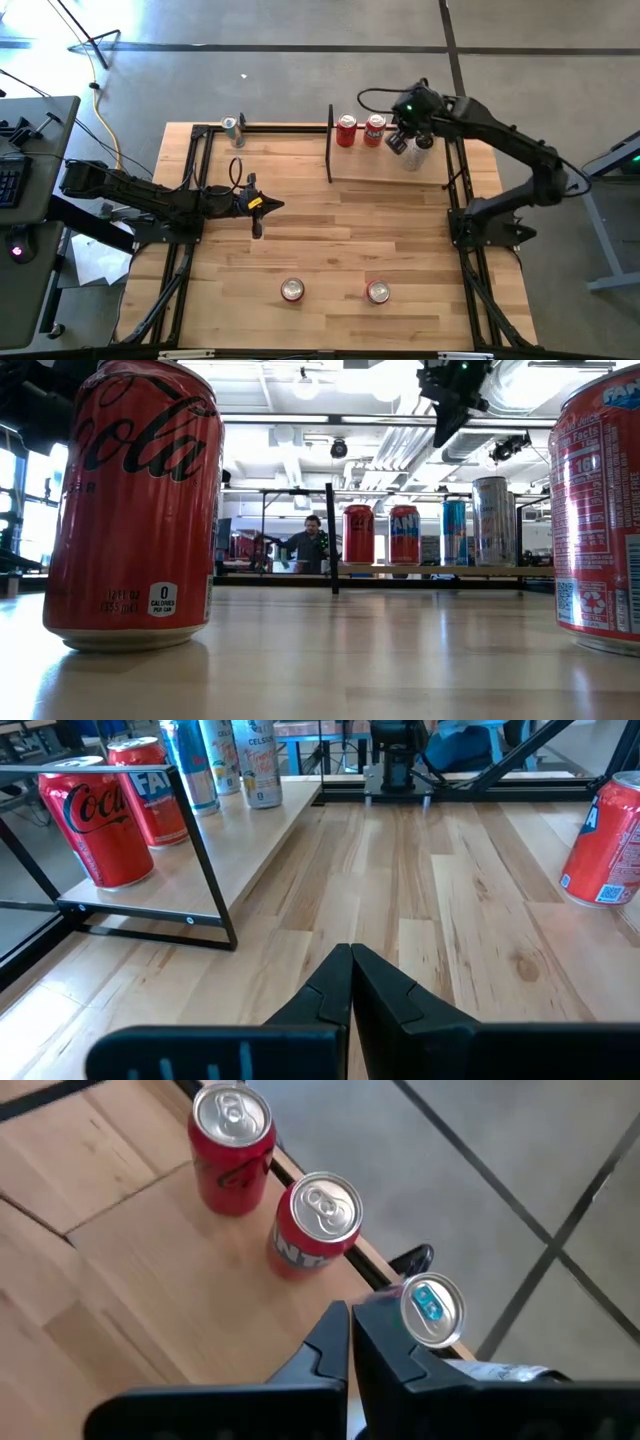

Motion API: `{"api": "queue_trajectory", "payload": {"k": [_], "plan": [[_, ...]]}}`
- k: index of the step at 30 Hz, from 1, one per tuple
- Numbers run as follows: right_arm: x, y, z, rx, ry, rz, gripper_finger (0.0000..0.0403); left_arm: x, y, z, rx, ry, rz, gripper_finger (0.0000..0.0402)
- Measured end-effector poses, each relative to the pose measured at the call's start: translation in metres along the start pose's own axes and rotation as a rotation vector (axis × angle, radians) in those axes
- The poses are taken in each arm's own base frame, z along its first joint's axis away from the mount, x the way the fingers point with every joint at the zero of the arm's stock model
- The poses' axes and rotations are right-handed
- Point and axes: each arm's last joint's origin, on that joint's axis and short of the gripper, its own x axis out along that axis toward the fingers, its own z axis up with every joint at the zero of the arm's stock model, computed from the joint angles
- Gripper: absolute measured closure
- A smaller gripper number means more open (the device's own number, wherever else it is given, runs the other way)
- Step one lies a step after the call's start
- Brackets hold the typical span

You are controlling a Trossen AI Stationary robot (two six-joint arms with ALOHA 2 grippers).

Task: Place canned beverage on shelf
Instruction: Put the white-yellow soda can on the shelf aligned with the other white-yellow soda can

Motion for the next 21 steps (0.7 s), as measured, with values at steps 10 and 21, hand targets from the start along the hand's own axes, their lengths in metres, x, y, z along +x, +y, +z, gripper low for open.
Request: {"api": "queue_trajectory", "payload": {"k": [10, 21], "plan": [[0.006, 0.002, 0.006, -0.016, 0.074, 0.007, 0.0403, 0.0, 0.0, 0.0, 0.001, 0.001, 0.0, 0.0401], [0.03, 0.009, -0.009, -0.036, 0.15, 0.018, 0.0403, 0.0, 0.0, 0.0, 0.001, 0.001, 0.0, 0.0401]]}}
